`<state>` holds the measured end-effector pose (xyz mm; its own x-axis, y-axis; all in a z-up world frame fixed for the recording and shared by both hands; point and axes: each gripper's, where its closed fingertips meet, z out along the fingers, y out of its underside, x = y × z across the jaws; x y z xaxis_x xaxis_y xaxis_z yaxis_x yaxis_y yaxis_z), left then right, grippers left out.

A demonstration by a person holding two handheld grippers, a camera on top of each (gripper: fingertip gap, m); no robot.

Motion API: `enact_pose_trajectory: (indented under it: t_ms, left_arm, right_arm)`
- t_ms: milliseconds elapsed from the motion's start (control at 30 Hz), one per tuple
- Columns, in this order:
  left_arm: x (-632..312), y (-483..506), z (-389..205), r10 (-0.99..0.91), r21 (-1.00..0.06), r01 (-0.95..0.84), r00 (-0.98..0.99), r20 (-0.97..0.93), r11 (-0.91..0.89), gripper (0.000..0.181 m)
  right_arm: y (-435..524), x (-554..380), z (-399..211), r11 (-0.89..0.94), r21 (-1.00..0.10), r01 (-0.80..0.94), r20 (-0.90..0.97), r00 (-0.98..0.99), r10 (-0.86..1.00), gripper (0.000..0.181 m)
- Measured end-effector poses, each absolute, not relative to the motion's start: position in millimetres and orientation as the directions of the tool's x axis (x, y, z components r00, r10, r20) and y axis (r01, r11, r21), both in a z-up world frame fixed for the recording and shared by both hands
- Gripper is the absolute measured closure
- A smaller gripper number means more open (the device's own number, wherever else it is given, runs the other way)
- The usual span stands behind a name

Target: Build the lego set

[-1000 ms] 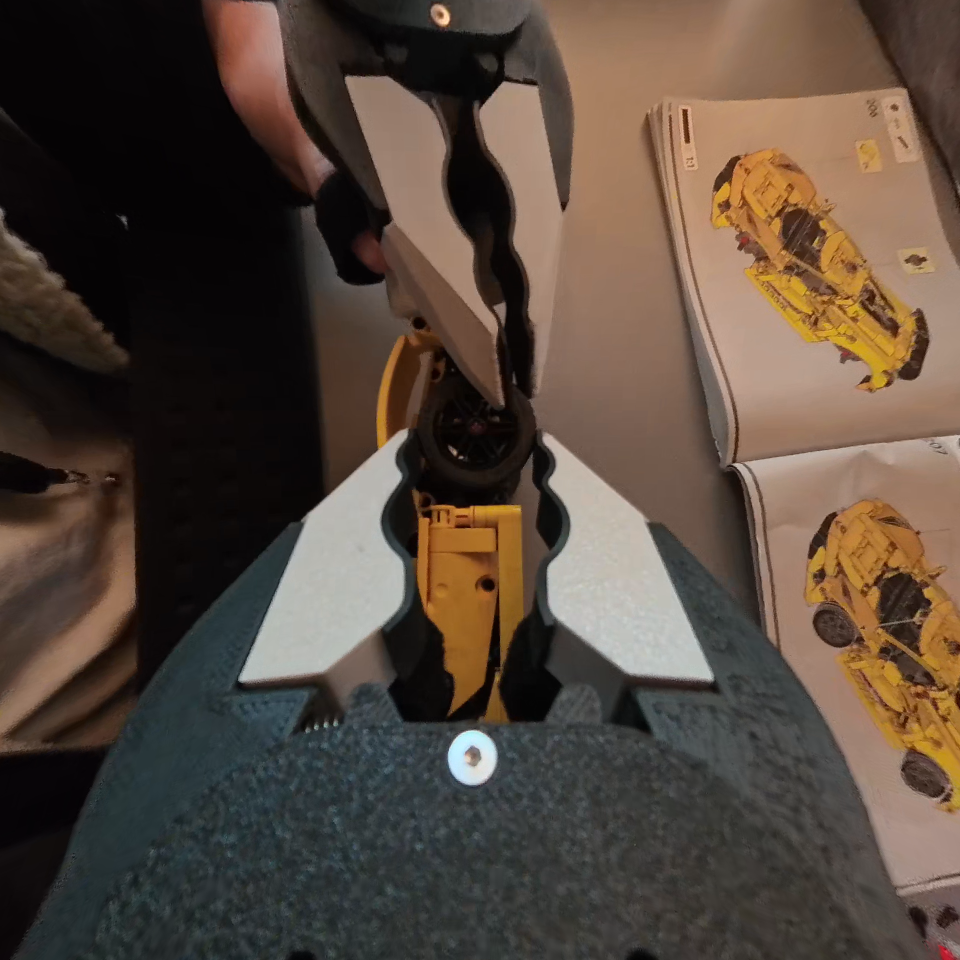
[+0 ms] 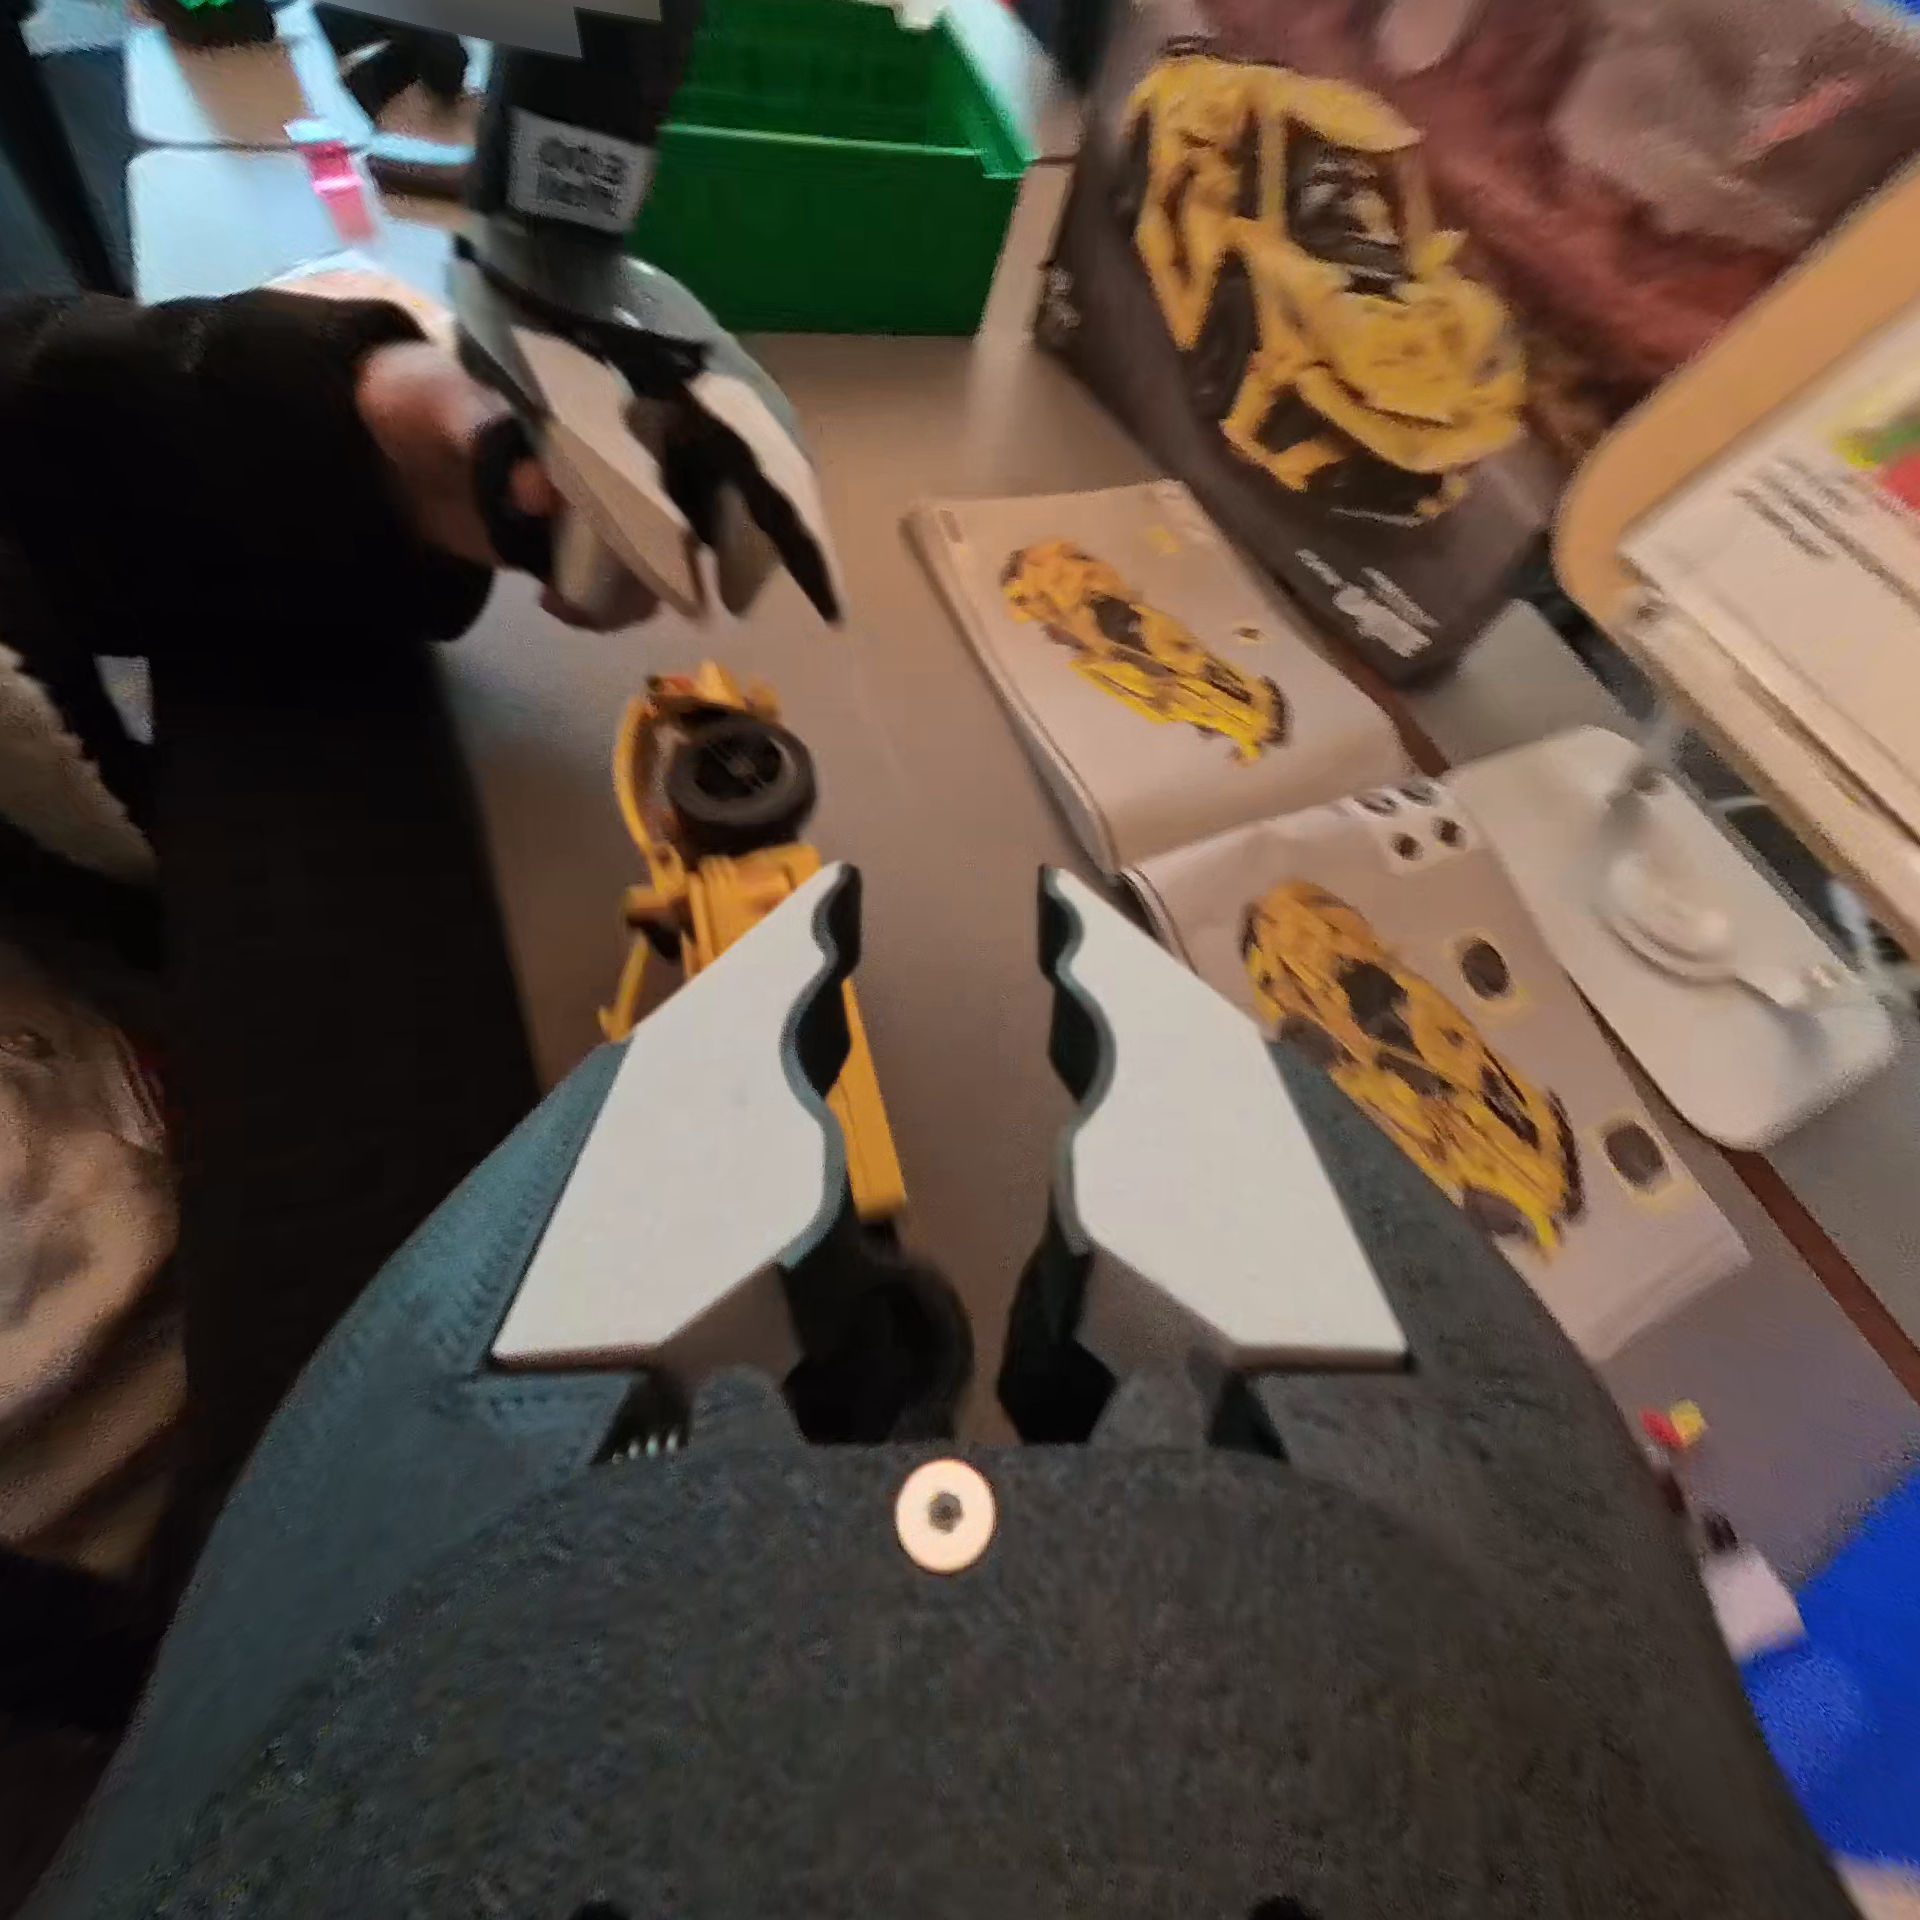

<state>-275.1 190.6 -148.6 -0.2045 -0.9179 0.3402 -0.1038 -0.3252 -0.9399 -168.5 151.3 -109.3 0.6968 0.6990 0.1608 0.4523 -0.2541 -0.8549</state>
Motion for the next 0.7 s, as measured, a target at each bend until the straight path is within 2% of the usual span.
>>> enact_pose_trajectory:
  t_ms: [100, 200, 233, 300, 367, 467, 500, 533, 600, 700]
  left_arm:
    - [-297, 199, -165, -0.933, -0.958, -0.15, -0.234, 0.274, -0.244, 0.123]
    - [-302, 200, -218, -0.932, -0.934, -0.317, -0.26, 0.254, -0.166, 0.105]
    - [-300, 197, -226, -0.917, -0.921, -0.343, -0.274, 0.288, -0.187, 0.099]
    - [-293, 186, -224, -0.875, -0.908, -0.357, -0.339, 0.345, -0.22, 0.097]
    - [-286, 181, -229, -0.888, -0.909, -0.384, -0.344, 0.304, -0.162, 0.097]
    - [-278, 172, -238, -0.898, -0.899, -0.426, -0.35, 0.268, -0.102, 0.099]
    - [-276, 169, -238, -0.895, -0.898, -0.429, -0.354, 0.271, -0.102, 0.106]
    - [-274, 167, -238, -0.893, -0.895, -0.431, -0.351, 0.282, -0.113, 0.122]
    - [-271, 170, -238, -0.889, -0.876, -0.446, -0.305, 0.343, -0.185, 0.126]
    - [-267, 179, -235, -0.808, -0.772, -0.493, -0.206, 0.552, -0.402, 0.127]
  right_arm:
    - [117, -105, -130, -0.286, -0.865, 0.412, 0.138, 0.745, 0.653, 0.129]
    - [69, -81, -177, -0.429, -0.857, 0.287, -0.111, 0.709, 0.697, 0.084]
    - [60, -80, -187, -0.459, -0.856, 0.237, -0.185, 0.69, 0.7, 0.077]
    - [54, -83, -203, -0.445, -0.876, 0.184, -0.226, 0.659, 0.718, 0.083]
    - [54, -93, -217, -0.428, -0.882, 0.195, -0.225, 0.625, 0.748, 0.094]
    - [66, -104, -226, -0.373, -0.903, 0.214, -0.173, 0.613, 0.771, 0.102]
    - [71, -107, -224, -0.349, -0.916, 0.199, -0.164, 0.608, 0.777, 0.105]
    - [75, -108, -223, -0.329, -0.926, 0.187, -0.155, 0.605, 0.781, 0.11]
    - [82, -107, -222, -0.328, -0.93, 0.169, -0.161, 0.614, 0.773, 0.115]
    - [99, -100, -216, -0.49, -0.872, 0.004, -0.387, 0.609, 0.692, 0.115]
